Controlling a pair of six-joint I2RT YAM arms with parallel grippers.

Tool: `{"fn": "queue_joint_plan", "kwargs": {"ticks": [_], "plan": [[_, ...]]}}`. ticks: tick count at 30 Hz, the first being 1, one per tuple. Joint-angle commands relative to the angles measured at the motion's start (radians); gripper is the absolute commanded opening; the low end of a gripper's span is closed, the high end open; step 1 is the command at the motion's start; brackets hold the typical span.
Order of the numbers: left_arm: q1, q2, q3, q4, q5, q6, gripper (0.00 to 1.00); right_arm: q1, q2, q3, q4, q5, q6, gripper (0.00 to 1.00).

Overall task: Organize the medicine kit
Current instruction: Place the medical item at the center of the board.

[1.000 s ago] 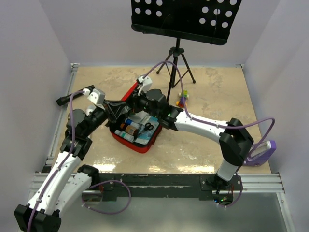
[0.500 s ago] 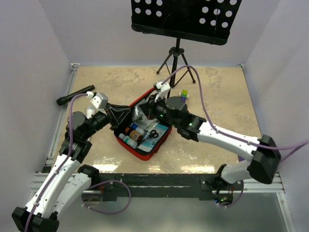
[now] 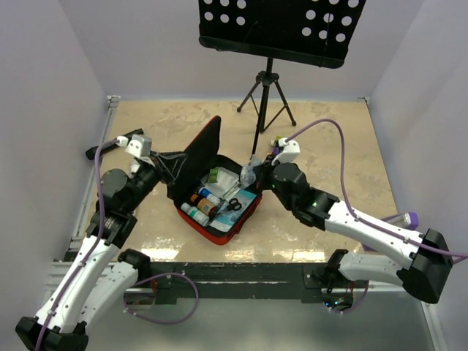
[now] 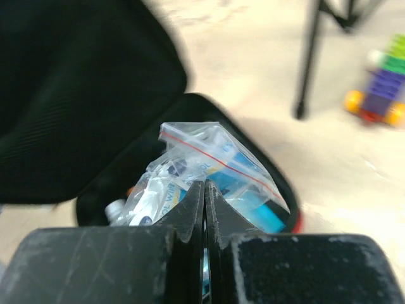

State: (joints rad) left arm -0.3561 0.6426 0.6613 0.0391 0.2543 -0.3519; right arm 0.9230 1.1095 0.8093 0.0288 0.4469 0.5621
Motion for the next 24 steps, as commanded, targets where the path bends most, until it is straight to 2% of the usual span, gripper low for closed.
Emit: {"fn": "queue_joint_plan", "kwargs": {"ticks": [1,4,7,14,17,18,19,21,24], "plan": [[0.0,0.02,0.027,-0.191,-0.226,-0.048,0.0,-0.087,0.01,-0.035,-0.139,0.174,0.151,0.0],[0.0,0.002,0.018,-0.206,-0.279,-0.059,0.0,-0.182,0.035,-0.076,-0.161,0.168,0.234,0.0],[0.0,-0.018,0.009,-0.203,-0.285,-0.062,0.0,-0.272,0.067,-0.12,-0.123,0.078,0.266,0.0],[0.0,-0.041,0.009,-0.176,-0.115,-0.024,0.0,-0.286,0.096,-0.18,-0.076,-0.011,0.292,0.0],[0.0,-0.043,0.004,-0.154,-0.053,-0.019,0.0,-0.283,0.043,-0.176,-0.043,-0.074,0.24,0.37],[0.0,-0.041,0.006,-0.153,-0.044,-0.021,0.0,-0.277,-0.006,-0.179,-0.035,-0.082,0.236,0.46],[0.0,-0.04,0.004,-0.154,-0.04,-0.021,0.0,-0.268,-0.055,-0.191,-0.002,-0.082,0.236,0.58],[0.0,-0.04,0.006,-0.156,-0.032,-0.016,0.0,-0.254,-0.149,-0.196,0.02,-0.076,0.237,0.72],[0.0,-0.04,0.001,-0.148,-0.013,-0.021,0.0,-0.233,-0.175,-0.148,0.034,-0.099,0.233,0.81]]}}
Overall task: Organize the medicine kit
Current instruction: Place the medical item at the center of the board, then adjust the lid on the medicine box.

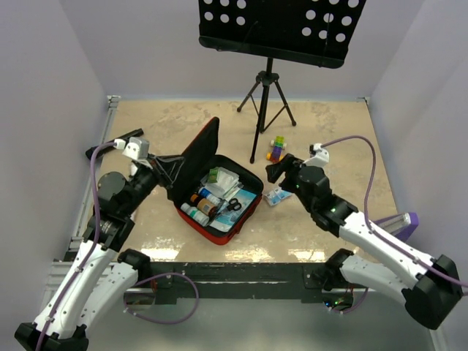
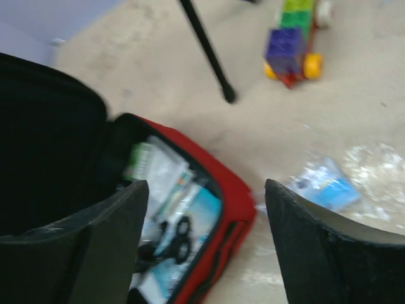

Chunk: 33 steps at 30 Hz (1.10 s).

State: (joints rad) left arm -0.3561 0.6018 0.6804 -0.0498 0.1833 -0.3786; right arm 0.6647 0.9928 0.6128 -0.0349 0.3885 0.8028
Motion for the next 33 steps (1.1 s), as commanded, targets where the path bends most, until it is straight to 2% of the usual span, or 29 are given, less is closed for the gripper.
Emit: {"fn": "queue_joint_plan", "kwargs": {"ticks": [1,5,8,12,16,22,27,33], "plan": [[0.0,0.0,-0.018,-0.05,0.07,0.001,0.0,0.045,-0.039,0.073,0.108,-0.052,-0.01,0.86],[0.0,0.007,-0.03,-0.004,0.122,-0.04,0.0,0.229,0.185,0.25,0.113,-0.02,0.006,0.91],[0.0,0.013,-0.028,0.018,0.148,-0.062,0.0,0.308,0.311,0.332,0.199,-0.052,0.045,0.91],[-0.001,0.006,-0.028,0.027,0.163,-0.068,0.0,0.311,0.403,0.375,0.329,-0.111,0.11,0.91],[0.0,0.001,-0.027,0.021,0.176,-0.06,0.0,0.311,0.481,0.442,0.363,-0.149,0.145,0.91],[-0.001,-0.011,-0.044,0.024,0.183,-0.059,0.0,0.311,0.492,0.429,0.443,-0.139,0.223,0.91],[-0.001,-0.016,-0.058,0.033,0.208,-0.059,0.0,0.311,0.559,0.485,0.364,-0.139,0.285,0.9],[-0.004,-0.022,-0.062,0.077,0.239,-0.048,0.0,0.311,0.63,0.548,0.31,-0.14,0.305,0.82]]}}
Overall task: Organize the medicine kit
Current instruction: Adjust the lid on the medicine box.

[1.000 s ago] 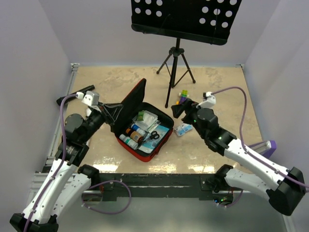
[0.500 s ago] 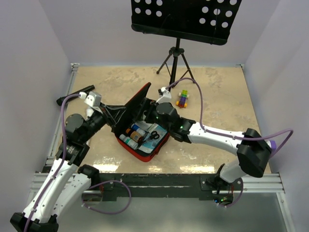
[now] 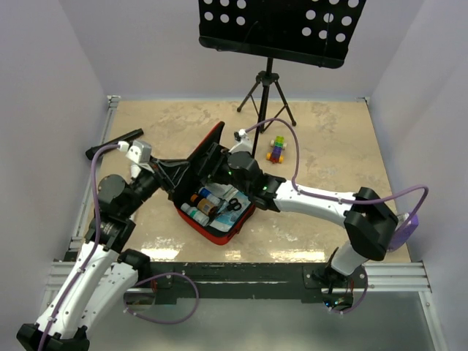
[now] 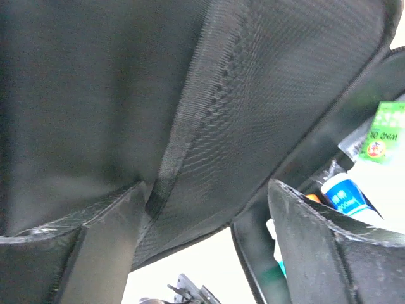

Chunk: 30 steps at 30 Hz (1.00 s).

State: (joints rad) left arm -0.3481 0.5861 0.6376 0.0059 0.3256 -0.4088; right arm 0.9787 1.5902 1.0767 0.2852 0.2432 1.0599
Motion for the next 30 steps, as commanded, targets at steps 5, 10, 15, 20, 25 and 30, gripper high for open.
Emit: {"fn": "queue_joint_plan", "kwargs": {"ticks": [5,10,15,20,25,30], "plan": [[-0.015,-0.011,-0.026,0.02,0.09,-0.013,0.0,-0.003,0.044,0.114,-0.06,0.007,0.031,0.65],[-0.015,-0.014,-0.03,0.011,0.064,-0.008,0.0,-0.003,-0.002,0.108,-0.135,0.053,-0.001,0.35],[-0.015,-0.014,-0.039,0.017,0.041,-0.01,0.0,-0.003,-0.088,0.053,-0.204,0.085,-0.028,0.35],[-0.015,-0.003,-0.041,0.032,0.036,-0.016,0.0,-0.003,-0.173,-0.037,-0.218,0.099,-0.024,0.4],[-0.015,0.003,-0.049,0.055,0.053,-0.03,0.0,-0.003,-0.231,-0.103,-0.193,0.099,-0.02,0.41],[-0.015,0.017,-0.065,0.092,0.118,-0.044,0.0,-0.003,-0.294,-0.141,-0.086,0.087,0.003,0.58]]}}
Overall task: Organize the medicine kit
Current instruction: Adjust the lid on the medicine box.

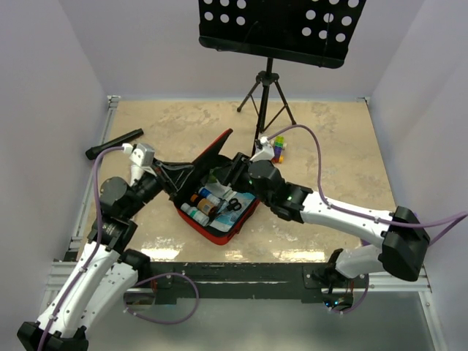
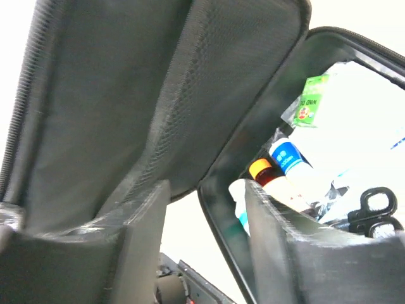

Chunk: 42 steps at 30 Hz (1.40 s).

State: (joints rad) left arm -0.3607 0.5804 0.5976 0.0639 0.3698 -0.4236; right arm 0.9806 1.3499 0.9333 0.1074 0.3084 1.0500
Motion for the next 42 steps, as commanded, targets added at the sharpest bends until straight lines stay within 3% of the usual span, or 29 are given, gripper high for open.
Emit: {"fn": "queue_joint_plan", "kwargs": {"ticks": [1,8,18,21,28,42], "plan": [[-0.003,0.029,-0.025,0.033,0.089,-0.029,0.0,-0.005,-0.041,0.031,0.069,0.027,0.008,0.61],[-0.004,0.053,-0.027,0.024,0.165,-0.015,0.0,-0.045,0.081,0.154,0.044,-0.005,0.01,0.64],[-0.006,0.022,-0.047,0.048,0.185,-0.018,0.0,-0.08,0.227,0.256,0.034,-0.058,0.065,0.58],[-0.006,0.018,-0.047,0.048,0.176,-0.017,0.0,-0.08,0.236,0.272,0.026,-0.068,0.064,0.48],[-0.006,0.021,-0.044,0.039,0.121,-0.017,0.0,-0.079,0.186,0.25,-0.038,-0.048,0.054,0.01],[-0.006,0.059,0.002,-0.062,-0.143,-0.044,0.0,-0.079,0.06,0.095,-0.008,-0.091,-0.123,0.0]]}}
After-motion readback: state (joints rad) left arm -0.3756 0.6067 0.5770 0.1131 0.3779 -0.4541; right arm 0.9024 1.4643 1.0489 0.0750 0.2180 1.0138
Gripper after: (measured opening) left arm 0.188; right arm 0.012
